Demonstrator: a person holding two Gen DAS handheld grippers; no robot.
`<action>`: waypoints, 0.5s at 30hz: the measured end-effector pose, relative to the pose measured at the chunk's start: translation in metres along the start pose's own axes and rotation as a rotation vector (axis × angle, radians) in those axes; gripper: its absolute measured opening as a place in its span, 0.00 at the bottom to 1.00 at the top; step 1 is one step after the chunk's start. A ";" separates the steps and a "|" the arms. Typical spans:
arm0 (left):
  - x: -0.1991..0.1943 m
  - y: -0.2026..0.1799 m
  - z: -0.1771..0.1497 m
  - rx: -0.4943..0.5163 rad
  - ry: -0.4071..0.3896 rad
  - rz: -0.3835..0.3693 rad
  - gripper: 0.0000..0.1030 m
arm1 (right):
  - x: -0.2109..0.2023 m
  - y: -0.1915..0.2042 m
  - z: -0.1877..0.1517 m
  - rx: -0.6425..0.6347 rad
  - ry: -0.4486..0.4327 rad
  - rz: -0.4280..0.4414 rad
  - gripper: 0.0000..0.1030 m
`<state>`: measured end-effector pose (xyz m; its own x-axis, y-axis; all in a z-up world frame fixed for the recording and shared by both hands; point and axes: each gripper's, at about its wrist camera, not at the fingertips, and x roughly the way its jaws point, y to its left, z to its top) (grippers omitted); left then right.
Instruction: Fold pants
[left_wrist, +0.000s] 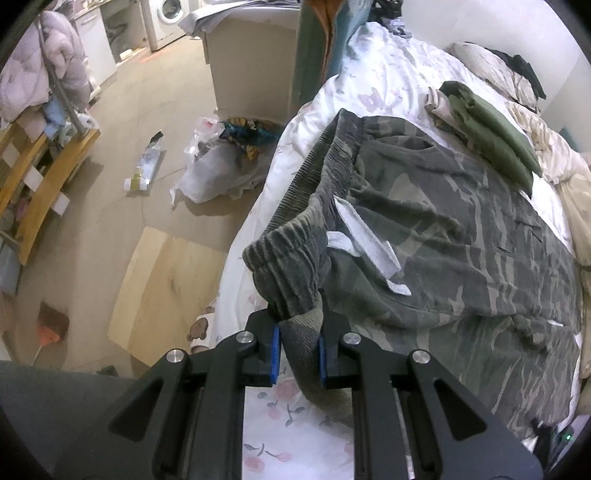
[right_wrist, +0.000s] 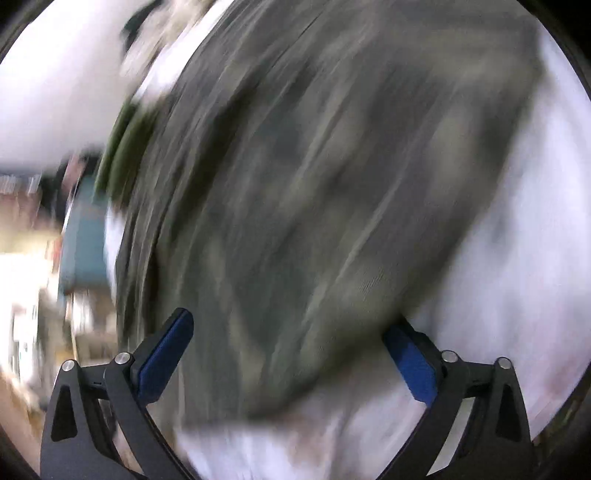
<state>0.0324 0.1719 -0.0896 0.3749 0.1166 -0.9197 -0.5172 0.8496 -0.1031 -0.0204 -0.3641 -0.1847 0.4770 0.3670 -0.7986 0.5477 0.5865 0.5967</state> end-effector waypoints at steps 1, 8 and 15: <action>0.001 0.000 0.002 -0.005 0.002 0.003 0.12 | -0.008 -0.005 0.016 0.058 -0.036 -0.009 0.94; 0.009 0.002 0.002 -0.040 0.030 0.016 0.12 | -0.074 -0.039 0.142 0.241 -0.320 -0.168 0.87; 0.005 -0.001 0.003 -0.037 0.018 0.007 0.12 | -0.103 -0.070 0.217 0.341 -0.401 -0.307 0.75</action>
<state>0.0370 0.1734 -0.0926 0.3580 0.1128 -0.9269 -0.5481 0.8291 -0.1108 0.0415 -0.5998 -0.1278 0.4476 -0.1217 -0.8859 0.8591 0.3334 0.3882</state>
